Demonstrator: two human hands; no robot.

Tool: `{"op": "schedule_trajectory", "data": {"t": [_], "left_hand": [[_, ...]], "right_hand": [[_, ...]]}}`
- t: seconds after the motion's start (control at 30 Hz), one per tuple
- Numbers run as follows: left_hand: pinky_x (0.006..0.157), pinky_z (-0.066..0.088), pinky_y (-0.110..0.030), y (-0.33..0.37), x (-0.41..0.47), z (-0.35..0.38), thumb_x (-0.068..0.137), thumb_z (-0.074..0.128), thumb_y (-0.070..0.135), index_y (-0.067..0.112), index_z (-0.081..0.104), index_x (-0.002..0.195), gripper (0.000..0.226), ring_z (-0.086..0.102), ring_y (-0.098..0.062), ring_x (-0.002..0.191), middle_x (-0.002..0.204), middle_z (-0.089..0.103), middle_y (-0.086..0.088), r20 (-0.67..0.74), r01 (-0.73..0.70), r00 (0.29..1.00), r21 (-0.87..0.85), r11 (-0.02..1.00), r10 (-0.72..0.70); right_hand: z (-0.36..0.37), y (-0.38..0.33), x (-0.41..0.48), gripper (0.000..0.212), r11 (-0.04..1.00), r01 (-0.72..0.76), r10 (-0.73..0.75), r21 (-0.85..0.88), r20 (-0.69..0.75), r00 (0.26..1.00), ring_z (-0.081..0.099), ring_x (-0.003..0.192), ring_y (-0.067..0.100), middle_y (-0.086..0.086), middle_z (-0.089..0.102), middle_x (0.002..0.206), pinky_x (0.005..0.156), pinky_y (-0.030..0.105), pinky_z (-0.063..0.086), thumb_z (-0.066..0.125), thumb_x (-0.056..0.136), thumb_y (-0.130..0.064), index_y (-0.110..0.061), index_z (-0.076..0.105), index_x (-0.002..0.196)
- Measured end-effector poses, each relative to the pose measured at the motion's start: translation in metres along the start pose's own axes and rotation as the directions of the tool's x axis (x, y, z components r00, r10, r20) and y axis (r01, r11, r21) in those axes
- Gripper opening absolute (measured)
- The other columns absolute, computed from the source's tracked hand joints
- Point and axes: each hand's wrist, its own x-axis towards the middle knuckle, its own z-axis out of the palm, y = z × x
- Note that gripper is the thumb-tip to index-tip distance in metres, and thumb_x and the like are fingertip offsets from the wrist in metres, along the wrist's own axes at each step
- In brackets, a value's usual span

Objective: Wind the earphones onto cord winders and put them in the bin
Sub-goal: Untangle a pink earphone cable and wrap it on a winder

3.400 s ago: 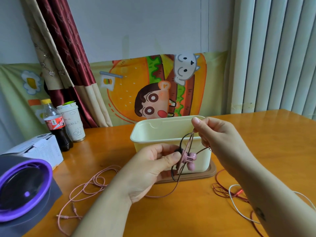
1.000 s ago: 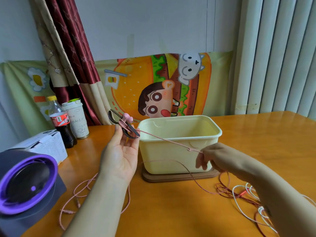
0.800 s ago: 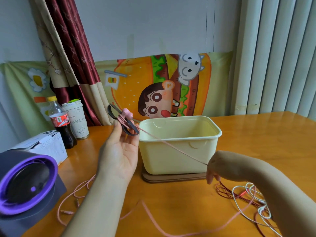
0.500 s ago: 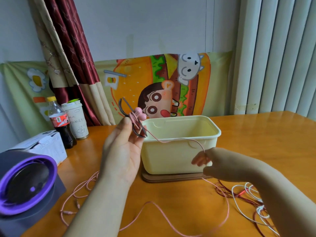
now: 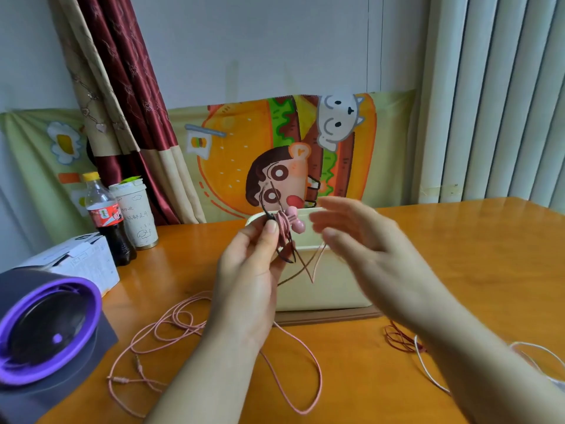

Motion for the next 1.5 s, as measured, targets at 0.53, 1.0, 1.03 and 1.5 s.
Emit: {"op": "schedule_trajectory", "data": {"t": [0.53, 1.0, 1.03, 1.5], "left_hand": [[0.079, 0.057, -0.024, -0.001, -0.002, 0.001, 0.101, 0.04, 0.012, 0.001, 0.066, 0.108, 0.029, 0.07, -0.015, 0.092, 0.091, 0.072, -0.009, 0.011, 0.087, 0.996, -0.06, 0.994, -0.086], [0.1, 0.05, -0.038, -0.015, -0.003, -0.014, 0.096, 0.057, 0.025, 0.032, 0.064, 0.107, 0.014, 0.067, -0.004, 0.102, 0.101, 0.074, 0.016, 0.053, 0.031, 0.996, 0.598, 0.801, -0.078], [0.1, 0.05, -0.038, -0.013, -0.004, -0.012, 0.096, 0.057, 0.025, 0.032, 0.063, 0.106, 0.013, 0.067, -0.003, 0.101, 0.099, 0.074, 0.017, 0.079, 0.02, 0.993, 0.631, 0.776, -0.09], [0.083, 0.043, -0.021, 0.018, -0.003, -0.018, 0.099, 0.053, 0.023, 0.02, 0.063, 0.108, 0.014, 0.066, 0.001, 0.096, 0.091, 0.076, 0.01, 0.298, 0.015, 0.855, 0.803, 0.595, -0.424]], "right_hand": [[0.03, 0.025, -0.007, 0.028, 0.896, 0.069, 0.029, -0.439, 0.213, 0.977, 0.05, 0.059, 0.01, -0.008, 0.056, 0.065, 0.06, 0.018, 0.039, 0.045, 0.099, -0.015, -0.021, 0.053, 0.072], [-0.01, -0.001, -0.003, 0.027, 0.866, 0.095, -0.036, -0.491, 0.129, 0.991, 0.052, 0.062, 0.009, -0.008, 0.059, 0.065, 0.054, 0.024, 0.041, 0.049, 0.094, -0.035, -0.021, 0.07, 0.086], [-0.014, -0.002, -0.003, 0.029, 0.848, 0.096, -0.041, -0.521, 0.116, 0.992, 0.052, 0.06, 0.006, -0.012, 0.058, 0.065, 0.052, 0.022, 0.043, 0.048, 0.089, -0.042, -0.025, 0.07, 0.084], [-0.033, -0.002, 0.004, 0.021, 0.741, 0.313, -0.207, -0.594, 0.242, 0.948, 0.049, 0.074, -0.01, -0.026, 0.057, 0.074, 0.114, 0.036, 0.018, 0.057, 0.075, -0.05, -0.033, 0.067, 0.08]]}}
